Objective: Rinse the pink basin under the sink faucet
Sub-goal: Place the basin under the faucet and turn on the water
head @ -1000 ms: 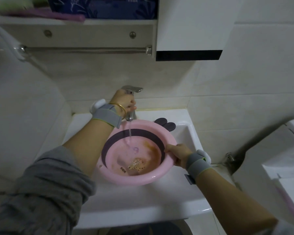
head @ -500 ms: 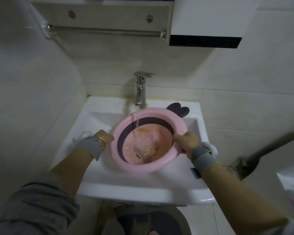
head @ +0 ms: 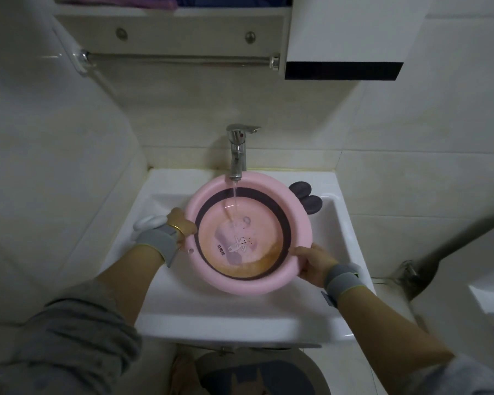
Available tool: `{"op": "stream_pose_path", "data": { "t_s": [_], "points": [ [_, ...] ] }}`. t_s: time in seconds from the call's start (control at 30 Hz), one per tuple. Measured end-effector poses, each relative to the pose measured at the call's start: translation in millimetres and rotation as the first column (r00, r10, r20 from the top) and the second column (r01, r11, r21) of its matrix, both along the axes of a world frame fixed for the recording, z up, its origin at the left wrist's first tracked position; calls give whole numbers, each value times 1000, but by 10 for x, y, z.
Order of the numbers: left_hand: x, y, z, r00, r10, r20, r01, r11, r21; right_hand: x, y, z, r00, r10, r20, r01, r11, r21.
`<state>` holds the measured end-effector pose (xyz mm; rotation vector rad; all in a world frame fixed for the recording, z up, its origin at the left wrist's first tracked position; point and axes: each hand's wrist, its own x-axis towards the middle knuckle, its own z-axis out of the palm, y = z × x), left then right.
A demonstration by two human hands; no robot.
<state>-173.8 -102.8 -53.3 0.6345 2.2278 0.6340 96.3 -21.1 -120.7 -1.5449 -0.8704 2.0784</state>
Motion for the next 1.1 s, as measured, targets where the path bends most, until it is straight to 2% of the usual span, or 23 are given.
{"op": "stream_pose_path", "data": {
  "t_s": [0.27, 0.47, 0.73, 0.9, 1.0, 1.1],
  "points": [
    [18, 13, 110, 999, -47, 18, 48, 998, -43, 41, 75, 145, 997, 16, 70, -13, 999, -40],
    [38, -115, -64, 985, 79, 151, -69, 995, -69, -18, 172, 482, 980, 21, 200, -44, 993, 112],
    [146, -265, -298, 937, 187, 296, -154, 979, -131, 2, 174, 460, 968, 21, 251, -96, 952, 292],
    [164, -261, -232, 974, 72, 216, -59, 996, -67, 71, 46, 170, 985, 6, 170, -36, 984, 172],
    [97, -256, -166, 996, 8, 91, -2, 998, -58, 60, -45, 31, 980, 63, 187, -79, 994, 78],
    [71, -262, -71, 998, -24, 53, 27, 998, -52, 40, -95, -31, 973, 105, 205, -107, 994, 1]
  ]
}}
